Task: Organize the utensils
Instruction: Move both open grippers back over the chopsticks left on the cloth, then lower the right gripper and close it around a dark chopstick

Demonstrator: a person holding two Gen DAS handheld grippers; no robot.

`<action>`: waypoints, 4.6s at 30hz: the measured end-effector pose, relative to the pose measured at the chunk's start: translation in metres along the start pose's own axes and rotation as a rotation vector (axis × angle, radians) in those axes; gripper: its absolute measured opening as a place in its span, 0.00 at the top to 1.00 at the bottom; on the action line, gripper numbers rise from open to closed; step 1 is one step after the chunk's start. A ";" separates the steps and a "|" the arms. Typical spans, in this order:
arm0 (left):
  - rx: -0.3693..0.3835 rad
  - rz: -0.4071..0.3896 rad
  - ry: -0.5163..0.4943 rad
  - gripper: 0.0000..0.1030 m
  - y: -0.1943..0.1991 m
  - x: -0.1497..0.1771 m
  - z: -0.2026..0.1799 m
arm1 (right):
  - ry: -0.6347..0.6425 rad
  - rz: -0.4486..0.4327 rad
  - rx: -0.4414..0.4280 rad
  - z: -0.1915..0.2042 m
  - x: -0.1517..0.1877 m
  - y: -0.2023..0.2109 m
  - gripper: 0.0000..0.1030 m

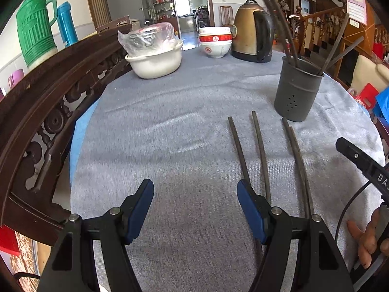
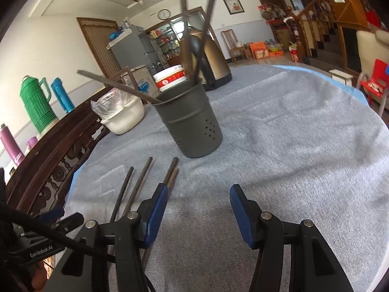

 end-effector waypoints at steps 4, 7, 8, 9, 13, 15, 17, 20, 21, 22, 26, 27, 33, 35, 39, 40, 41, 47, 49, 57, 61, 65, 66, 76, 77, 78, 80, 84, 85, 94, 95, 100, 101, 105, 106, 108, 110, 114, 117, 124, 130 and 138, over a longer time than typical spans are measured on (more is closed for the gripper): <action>-0.005 -0.008 0.000 0.30 -0.004 0.001 0.001 | -0.036 0.015 -0.001 -0.007 0.000 -0.003 0.44; -0.002 -0.008 0.002 0.30 -0.008 0.003 0.002 | -0.059 0.022 0.012 -0.012 0.001 -0.005 0.44; -0.001 -0.005 0.004 0.30 -0.010 0.005 0.003 | -0.061 0.024 0.016 -0.013 0.002 -0.005 0.44; -0.001 -0.004 0.006 0.30 -0.011 0.006 0.003 | -0.063 0.026 0.022 -0.013 0.002 -0.006 0.44; 0.008 0.002 0.017 0.30 -0.015 0.009 0.004 | -0.077 0.038 0.042 -0.017 0.004 -0.008 0.44; 0.011 -0.004 0.018 0.30 -0.016 0.011 0.004 | -0.083 0.043 0.046 -0.019 0.005 -0.009 0.44; 0.012 -0.009 0.014 0.30 -0.018 0.013 0.003 | -0.086 0.044 0.051 -0.020 0.005 -0.009 0.44; 0.014 -0.014 0.008 0.30 -0.021 0.018 0.000 | -0.095 0.046 0.053 -0.021 0.005 -0.009 0.44; 0.016 -0.018 0.008 0.30 -0.022 0.019 -0.001 | -0.098 0.045 0.052 -0.022 0.005 -0.009 0.44; 0.015 -0.022 0.007 0.30 -0.023 0.020 -0.001 | -0.101 0.043 0.051 -0.022 0.005 -0.009 0.44; 0.009 -0.031 0.016 0.30 -0.025 0.024 -0.002 | -0.110 0.039 0.042 -0.023 0.005 -0.008 0.44; 0.004 -0.040 0.016 0.30 -0.025 0.024 -0.002 | -0.113 0.038 0.039 -0.024 0.005 -0.008 0.44; -0.006 -0.071 0.030 0.30 -0.024 0.025 -0.001 | -0.135 0.028 0.008 -0.026 0.005 -0.006 0.44; -0.015 -0.072 0.037 0.30 -0.025 0.025 0.000 | -0.147 0.025 -0.008 -0.027 0.005 -0.006 0.44; -0.029 -0.069 0.077 0.30 -0.026 0.027 0.006 | -0.156 0.019 -0.030 -0.028 0.004 -0.005 0.44; -0.036 -0.059 0.086 0.30 -0.028 0.027 0.008 | -0.157 0.018 -0.032 -0.027 0.004 -0.005 0.44; -0.044 -0.048 0.098 0.30 -0.029 0.028 0.010 | -0.155 0.018 -0.040 -0.027 0.004 -0.005 0.44; -0.105 -0.038 0.131 0.30 -0.031 0.030 0.017 | -0.162 0.018 -0.064 -0.027 0.003 -0.005 0.44; -0.127 -0.038 0.118 0.30 -0.030 0.031 0.015 | -0.166 0.016 -0.074 -0.027 0.003 -0.005 0.44; -0.192 -0.034 0.088 0.30 -0.030 0.032 0.013 | -0.168 0.009 -0.100 -0.026 0.003 -0.003 0.44; -0.234 -0.035 0.079 0.30 -0.029 0.033 0.014 | -0.163 0.011 -0.116 -0.024 0.002 -0.003 0.44; -0.276 -0.026 0.094 0.30 -0.029 0.034 0.018 | -0.157 0.010 -0.137 -0.022 0.002 -0.003 0.44; -0.284 -0.025 0.098 0.30 -0.029 0.034 0.018 | -0.154 0.009 -0.140 -0.022 0.002 -0.003 0.44; -0.336 -0.006 0.120 0.24 -0.030 0.033 0.023 | -0.101 0.031 -0.171 -0.011 0.004 -0.006 0.44; -0.338 -0.004 0.121 0.23 -0.030 0.033 0.023 | -0.095 0.035 -0.173 -0.010 0.005 -0.006 0.44; -0.339 -0.004 0.121 0.23 -0.030 0.033 0.023 | -0.085 0.041 -0.177 -0.008 0.005 -0.007 0.44; -0.337 -0.003 0.120 0.23 -0.031 0.032 0.024 | -0.067 0.051 -0.185 -0.005 0.006 -0.008 0.44; -0.329 -0.002 0.129 0.22 -0.031 0.032 0.025 | -0.044 0.065 -0.192 -0.002 0.007 -0.011 0.44; -0.328 -0.001 0.131 0.22 -0.031 0.032 0.025 | -0.042 0.068 -0.192 -0.002 0.007 -0.011 0.44; -0.285 -0.003 0.158 0.22 -0.032 0.035 0.026 | -0.045 0.080 -0.186 -0.002 0.008 -0.015 0.44; -0.278 -0.004 0.156 0.22 -0.032 0.035 0.026 | -0.049 0.078 -0.184 -0.003 0.008 -0.015 0.44; -0.224 -0.008 0.142 0.22 -0.034 0.034 0.021 | -0.079 0.077 -0.162 -0.009 0.007 -0.015 0.44; -0.210 -0.008 0.140 0.22 -0.034 0.034 0.020 | -0.084 0.077 -0.152 -0.011 0.007 -0.015 0.44; -0.164 0.000 0.134 0.22 -0.035 0.033 0.017 | -0.093 0.072 -0.107 -0.015 0.007 -0.013 0.44; -0.148 0.008 0.128 0.22 -0.035 0.032 0.015 | -0.093 0.080 -0.098 -0.015 0.007 -0.013 0.44; -0.119 0.035 0.107 0.22 -0.036 0.028 0.011 | -0.088 0.109 -0.074 -0.014 0.006 -0.014 0.44; -0.086 0.042 0.108 0.22 -0.031 0.021 0.007 | -0.115 0.114 -0.069 -0.011 0.001 -0.011 0.44; -0.085 0.035 0.034 0.22 -0.021 0.004 -0.002 | -0.080 0.137 -0.026 0.003 -0.012 -0.012 0.46; -0.035 0.060 -0.012 0.22 -0.021 -0.006 -0.013 | -0.067 0.195 -0.019 0.013 -0.015 -0.023 0.54; 0.029 0.158 0.019 0.22 -0.038 -0.028 -0.008 | -0.035 0.303 0.009 0.025 -0.024 -0.051 0.61; 0.031 0.197 0.054 0.22 -0.043 -0.025 0.001 | -0.016 0.444 -0.002 0.038 -0.005 -0.080 0.64; 0.064 0.239 0.042 0.22 -0.046 -0.008 -0.011 | -0.001 0.472 0.009 0.032 0.006 -0.082 0.83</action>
Point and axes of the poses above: each gripper's, at about its wrist camera, not at the fingertips, and y roughly against the way its jaws point, z to its left, x to its underside, the point moved 7 cm from there along -y, roughly the way its jaws point, and after that the axes turned 3 degrees about -x, right-handed, at the moved point
